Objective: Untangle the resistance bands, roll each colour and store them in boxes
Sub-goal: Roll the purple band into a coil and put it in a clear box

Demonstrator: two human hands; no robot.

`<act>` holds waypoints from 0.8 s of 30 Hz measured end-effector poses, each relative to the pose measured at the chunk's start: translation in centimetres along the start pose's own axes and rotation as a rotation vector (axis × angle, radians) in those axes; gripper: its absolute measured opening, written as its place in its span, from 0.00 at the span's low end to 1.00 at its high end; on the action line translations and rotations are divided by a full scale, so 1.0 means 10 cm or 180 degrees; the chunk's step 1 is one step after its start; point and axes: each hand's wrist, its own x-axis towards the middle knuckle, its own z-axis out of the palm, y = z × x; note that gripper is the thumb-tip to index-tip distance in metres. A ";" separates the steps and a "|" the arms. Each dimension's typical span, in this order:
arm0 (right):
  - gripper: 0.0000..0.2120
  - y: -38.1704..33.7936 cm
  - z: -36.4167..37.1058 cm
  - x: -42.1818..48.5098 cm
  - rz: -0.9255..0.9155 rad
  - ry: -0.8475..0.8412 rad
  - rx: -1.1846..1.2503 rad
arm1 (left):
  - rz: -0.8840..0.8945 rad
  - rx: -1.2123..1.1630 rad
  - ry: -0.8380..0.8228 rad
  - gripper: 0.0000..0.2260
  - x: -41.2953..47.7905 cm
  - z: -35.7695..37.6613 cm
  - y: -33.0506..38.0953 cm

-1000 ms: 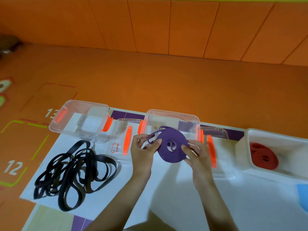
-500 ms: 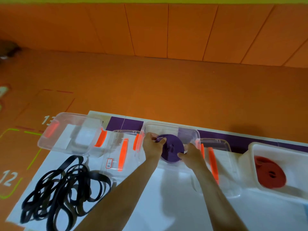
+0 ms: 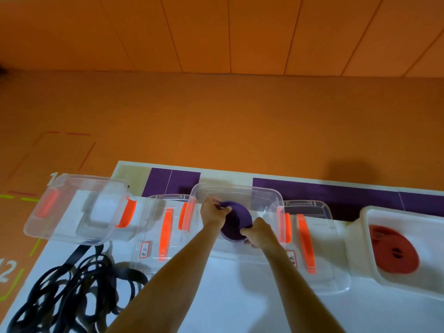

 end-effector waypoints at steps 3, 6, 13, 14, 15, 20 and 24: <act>0.16 0.03 0.03 0.04 -0.0008 0.0075 0.0058 | 0.0005 0.0152 -0.0020 0.14 0.04 0.04 -0.07; 0.16 0.07 0.02 0.05 0.0102 0.0064 0.0153 | 0.0020 0.0226 -0.0068 0.15 0.07 0.04 -0.16; 0.16 -0.01 0.05 -0.15 -0.0160 0.0314 0.0077 | 0.0348 0.0684 -0.0228 0.16 0.00 -0.07 -0.14; 0.16 -0.03 0.06 -0.22 -0.0348 0.0476 0.0061 | 0.0481 0.0831 -0.0227 0.15 -0.05 -0.13 -0.12; 0.16 -0.04 0.06 -0.31 -0.0559 0.0660 0.0111 | 0.0614 0.0946 -0.0225 0.13 -0.11 -0.20 -0.10; 0.12 -0.02 0.09 -0.96 -0.1482 0.1256 -0.0322 | 0.1399 0.1416 -0.0232 0.11 -0.67 -0.74 -0.13; 0.08 0.01 0.32 -1.45 -0.1774 0.1308 -0.0384 | 0.1885 0.1351 -0.0050 0.12 -1.23 -1.23 -0.36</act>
